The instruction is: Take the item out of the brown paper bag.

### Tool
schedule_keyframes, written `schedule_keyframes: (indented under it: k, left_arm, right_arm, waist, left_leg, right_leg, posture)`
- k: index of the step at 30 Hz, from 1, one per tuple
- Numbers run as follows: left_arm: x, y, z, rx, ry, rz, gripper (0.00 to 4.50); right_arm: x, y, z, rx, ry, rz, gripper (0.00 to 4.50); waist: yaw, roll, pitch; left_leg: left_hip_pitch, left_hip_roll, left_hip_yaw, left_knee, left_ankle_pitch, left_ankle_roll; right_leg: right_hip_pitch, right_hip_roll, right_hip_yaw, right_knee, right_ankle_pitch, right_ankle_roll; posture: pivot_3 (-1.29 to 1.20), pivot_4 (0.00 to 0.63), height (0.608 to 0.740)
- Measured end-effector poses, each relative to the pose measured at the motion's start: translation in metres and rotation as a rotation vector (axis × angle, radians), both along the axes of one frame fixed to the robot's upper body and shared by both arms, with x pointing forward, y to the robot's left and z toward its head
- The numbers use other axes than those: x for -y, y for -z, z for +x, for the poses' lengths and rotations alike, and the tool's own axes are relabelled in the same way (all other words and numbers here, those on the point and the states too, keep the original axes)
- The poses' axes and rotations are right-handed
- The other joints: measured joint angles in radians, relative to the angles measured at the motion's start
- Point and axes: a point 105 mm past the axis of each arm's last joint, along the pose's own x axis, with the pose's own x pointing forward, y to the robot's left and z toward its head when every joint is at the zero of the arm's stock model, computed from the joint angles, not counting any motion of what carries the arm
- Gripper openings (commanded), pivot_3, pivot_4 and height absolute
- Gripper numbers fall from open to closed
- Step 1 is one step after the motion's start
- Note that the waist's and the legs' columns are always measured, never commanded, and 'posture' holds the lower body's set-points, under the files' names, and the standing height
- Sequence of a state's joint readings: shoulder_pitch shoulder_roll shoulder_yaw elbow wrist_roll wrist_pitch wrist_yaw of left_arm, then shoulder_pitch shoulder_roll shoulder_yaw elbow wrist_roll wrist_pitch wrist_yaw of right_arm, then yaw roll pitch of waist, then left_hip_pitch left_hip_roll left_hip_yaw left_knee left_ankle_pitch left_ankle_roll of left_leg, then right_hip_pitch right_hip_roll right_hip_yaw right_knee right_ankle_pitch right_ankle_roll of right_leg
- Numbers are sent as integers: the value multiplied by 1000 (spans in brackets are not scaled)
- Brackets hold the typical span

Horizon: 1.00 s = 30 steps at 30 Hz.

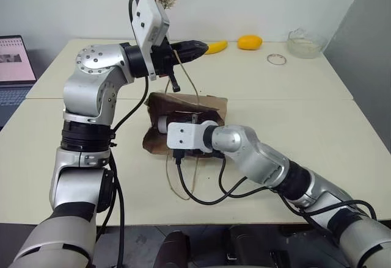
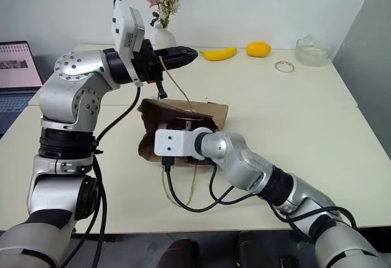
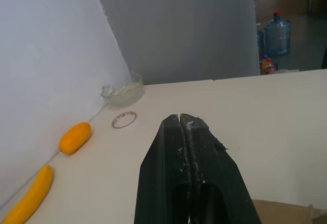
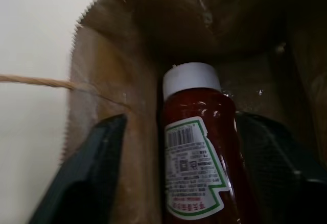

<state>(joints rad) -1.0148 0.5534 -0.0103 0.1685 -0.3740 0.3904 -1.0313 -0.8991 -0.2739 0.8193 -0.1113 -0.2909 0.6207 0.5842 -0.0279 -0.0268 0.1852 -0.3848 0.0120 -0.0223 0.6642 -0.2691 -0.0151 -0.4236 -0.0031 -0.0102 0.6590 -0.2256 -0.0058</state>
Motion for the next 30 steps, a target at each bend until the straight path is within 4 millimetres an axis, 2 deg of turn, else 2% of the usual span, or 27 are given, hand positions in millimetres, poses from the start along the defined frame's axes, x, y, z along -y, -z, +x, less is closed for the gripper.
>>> schedule_keyframes:
  k: [4, 10, 21, 24, 26, 27, 30]
  left_arm:
    - [0, -1, 0, 9, 0, 1, 0]
    - [0, -1, 0, 11, -1, 2, 0]
    - [0, -1, 0, 25, -1, 6, 0]
    - [0, -1, 0, 27, -3, 8, 0]
    - [-1, -1, 0, 30, -10, 16, 0]
    - [-1, 0, 0, 30, -12, 19, 0]
    - [-4, 1, 1, 31, -21, 26, 0]
  right_arm:
    - [-6, -2, 10, 91, -1, -56, 4207]
    - [-9, 9, 23, 140, 2, -149, 4207]
    - [-8, 37, 48, 125, 32, -287, 4207]
    - [-11, 36, 49, 127, 23, -290, 3612]
    - [-13, 34, 49, 129, 14, -279, 3027]
    - [-13, 34, 48, 128, 13, -278, 2895]
    - [-14, 31, 45, 122, -1, -257, 2865]
  waist:
    - [0, 0, 0]
    - [-1, 0, 0]
    - [-2, 0, 0]
    - [-2, 0, 0]
    - [-2, 0, 0]
    - [-2, 0, 0]
    - [-2, 0, 0]
  left_leg:
    - [0, 0, 0, 0, 0, 0]
    - [0, 0, 0, 0, 0, 0]
    - [0, 0, 0, 0, 0, 0]
    - [0, 0, 0, 0, 0, 0]
    - [1, 0, 0, 0, 0, 0]
    - [1, 0, 0, 0, 0, 0]
    - [1, 0, 0, 0, 0, 0]
  right_leg:
    - [0, 0, 0, 0, 0, 0]
    - [0, 0, 0, 1, 0, 0]
    - [0, 0, 0, 1, 0, 0]
    - [0, 0, 0, 2, 0, 0]
    - [0, 0, 0, 2, 0, 0]
    - [0, 0, 0, 2, 0, 0]
    - [0, 0, 0, 2, 0, 0]
  posture:
    - [0, 150, 740]
    - [0, 150, 740]
    - [0, 150, 740]
    - [0, 150, 740]
    - [0, 150, 740]
    - [0, 150, 740]
    - [0, 150, 740]
